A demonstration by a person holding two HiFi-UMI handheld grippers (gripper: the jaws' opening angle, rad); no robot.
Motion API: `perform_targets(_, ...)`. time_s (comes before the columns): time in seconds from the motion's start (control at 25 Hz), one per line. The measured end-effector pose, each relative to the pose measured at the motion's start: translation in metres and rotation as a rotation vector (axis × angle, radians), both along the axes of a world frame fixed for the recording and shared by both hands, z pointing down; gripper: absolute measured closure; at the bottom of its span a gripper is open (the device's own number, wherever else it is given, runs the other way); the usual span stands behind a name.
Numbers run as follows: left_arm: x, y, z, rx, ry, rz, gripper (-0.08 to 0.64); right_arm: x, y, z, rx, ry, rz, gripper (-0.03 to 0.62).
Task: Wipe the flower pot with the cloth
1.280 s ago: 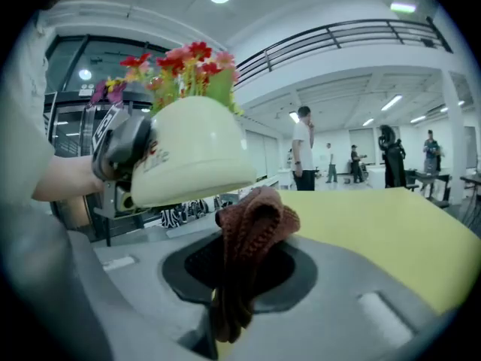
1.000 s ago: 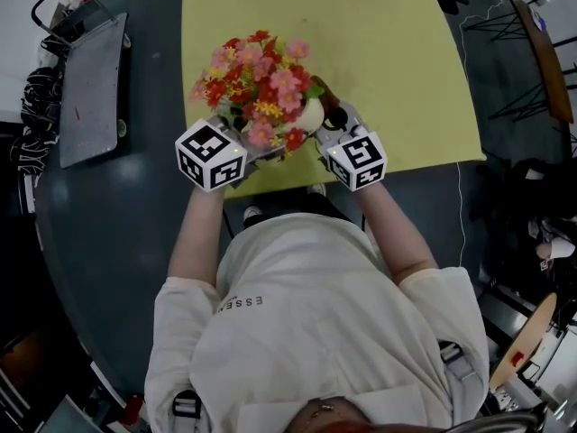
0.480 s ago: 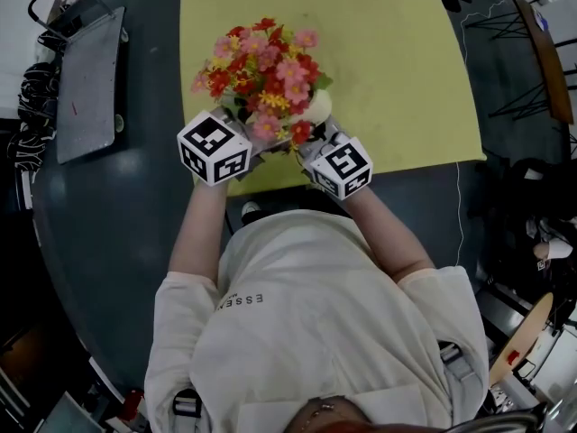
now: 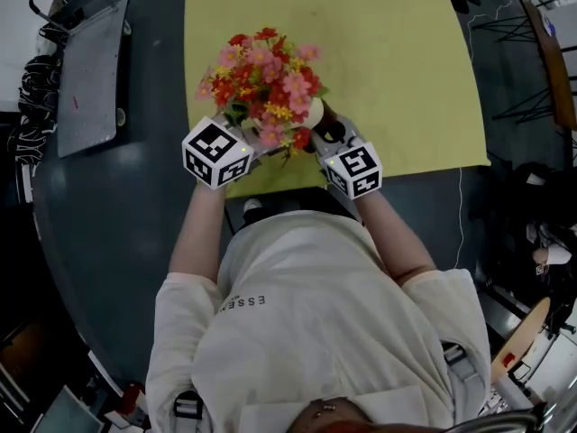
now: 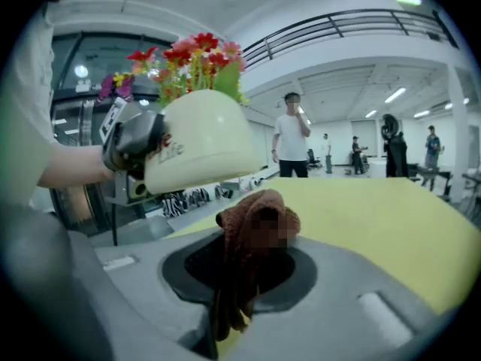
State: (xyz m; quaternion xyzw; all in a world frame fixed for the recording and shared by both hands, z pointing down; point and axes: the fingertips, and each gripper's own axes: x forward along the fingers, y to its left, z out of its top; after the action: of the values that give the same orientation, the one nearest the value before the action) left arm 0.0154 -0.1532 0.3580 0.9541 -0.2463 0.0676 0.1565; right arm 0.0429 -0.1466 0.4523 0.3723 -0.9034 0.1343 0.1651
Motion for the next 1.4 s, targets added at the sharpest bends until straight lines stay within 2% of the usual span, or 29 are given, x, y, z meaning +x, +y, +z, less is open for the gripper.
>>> perform_targets(0.08, -0.005, 0.001, 0.013, 0.016, -0.029, 0.004, 0.0, 0.031, -0.015, 0.005, 0.0, 0.069, 0.087, 0.534)
perform_targets(0.24, -0.011, 0.004, 0.046, 0.057, -0.097, 0.056, 0.0, 0.07, -0.04, -0.001, 0.01, 0.081, 0.205, 0.534)
perform_targets(0.48, -0.004, 0.019, 0.104, 0.104, -0.165, 0.143, 0.0, 0.087, -0.04, 0.01, 0.01, 0.075, 0.231, 0.534)
perform_targets(0.84, 0.003, 0.037, 0.193, 0.101, -0.345, 0.282, 0.002, 0.095, -0.023, 0.048, -0.033, 0.083, 0.244, 0.534)
perform_targets(1.04, 0.004, 0.037, 0.205, 0.066, -0.323, 0.278, 0.001, 0.1, -0.016, 0.053, -0.047, 0.093, 0.239, 0.534)
perform_targets(1.2, 0.004, 0.04, 0.209, 0.005, -0.309, 0.288, -0.016, 0.096, -0.012, 0.054, -0.06, 0.096, 0.23, 0.534)
perform_targets(1.28, -0.004, 0.037, 0.204, -0.011, -0.288, 0.257, -0.063, 0.088, -0.013, 0.054, -0.07, 0.096, 0.227, 0.534)
perform_targets(1.4, -0.019, 0.038, 0.198, -0.012, -0.283, 0.193, -0.069, 0.08, -0.011, 0.052, -0.08, 0.098, 0.222, 0.534)
